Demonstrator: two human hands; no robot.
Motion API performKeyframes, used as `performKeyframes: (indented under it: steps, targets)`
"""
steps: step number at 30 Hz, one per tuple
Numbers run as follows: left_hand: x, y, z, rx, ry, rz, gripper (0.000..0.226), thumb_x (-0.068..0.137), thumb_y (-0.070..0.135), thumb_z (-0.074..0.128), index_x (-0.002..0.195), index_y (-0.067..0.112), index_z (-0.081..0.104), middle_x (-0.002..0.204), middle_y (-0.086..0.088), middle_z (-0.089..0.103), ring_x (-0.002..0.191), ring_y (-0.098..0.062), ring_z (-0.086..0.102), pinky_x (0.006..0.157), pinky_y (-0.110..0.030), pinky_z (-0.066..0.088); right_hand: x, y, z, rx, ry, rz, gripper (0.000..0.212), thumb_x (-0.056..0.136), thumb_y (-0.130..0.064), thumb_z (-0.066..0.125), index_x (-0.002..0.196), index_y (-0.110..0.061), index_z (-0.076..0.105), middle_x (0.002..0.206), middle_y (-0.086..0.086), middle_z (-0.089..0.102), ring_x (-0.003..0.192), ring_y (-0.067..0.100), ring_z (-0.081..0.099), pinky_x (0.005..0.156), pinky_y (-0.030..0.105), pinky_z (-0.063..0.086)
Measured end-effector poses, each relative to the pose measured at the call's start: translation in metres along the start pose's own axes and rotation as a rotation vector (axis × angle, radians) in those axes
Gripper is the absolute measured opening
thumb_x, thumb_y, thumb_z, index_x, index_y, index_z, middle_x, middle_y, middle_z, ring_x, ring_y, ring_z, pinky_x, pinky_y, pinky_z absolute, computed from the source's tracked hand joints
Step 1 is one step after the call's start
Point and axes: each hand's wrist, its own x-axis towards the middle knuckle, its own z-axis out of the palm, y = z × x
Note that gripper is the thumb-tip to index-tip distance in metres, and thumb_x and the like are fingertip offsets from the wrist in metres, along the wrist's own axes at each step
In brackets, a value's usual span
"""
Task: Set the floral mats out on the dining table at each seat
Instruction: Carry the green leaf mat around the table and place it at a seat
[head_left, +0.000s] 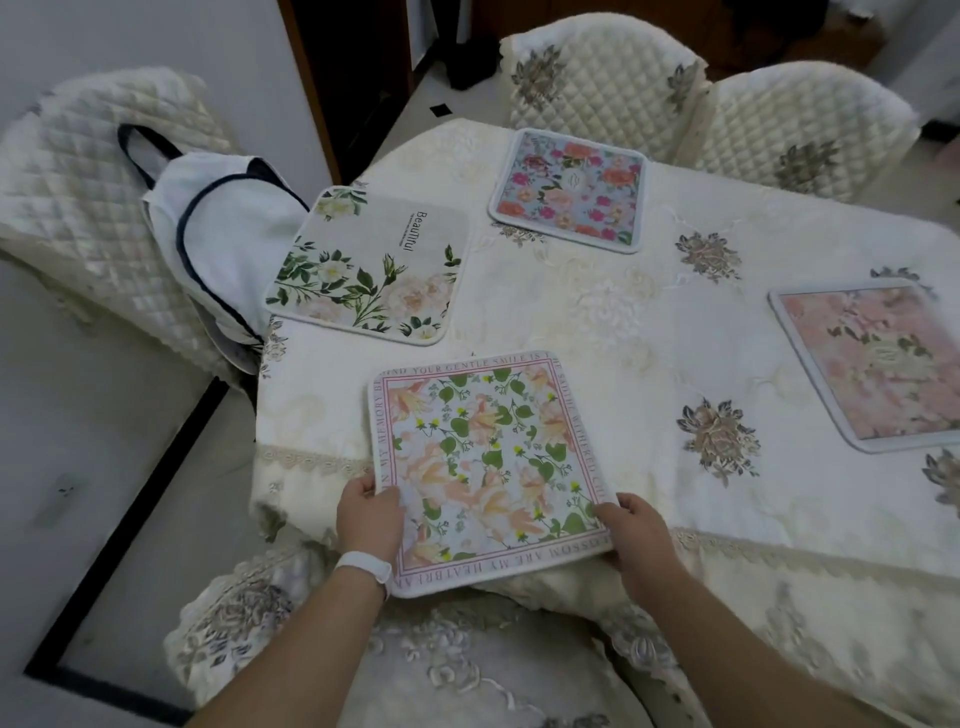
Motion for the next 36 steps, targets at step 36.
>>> performKeyframes:
  steps: [36]
  targets:
    - [0.073, 0.071, 0.021, 0.378, -0.476, 0.167, 0.023, 0.082, 0.016, 0.064, 0.104, 0.012, 0.061, 0.09, -0.015, 0.07, 0.075, -0.028, 0.065, 0.073, -0.044, 0.056, -0.043, 0.05, -0.017, -0.043, 0.055, -0.104, 0.019, 0.098, -0.005, 0.052, 0.098, -0.02, 0.064, 0.087, -0.001, 0.078, 0.076, 0.019, 0.076, 0.06, 0.035, 0.063]
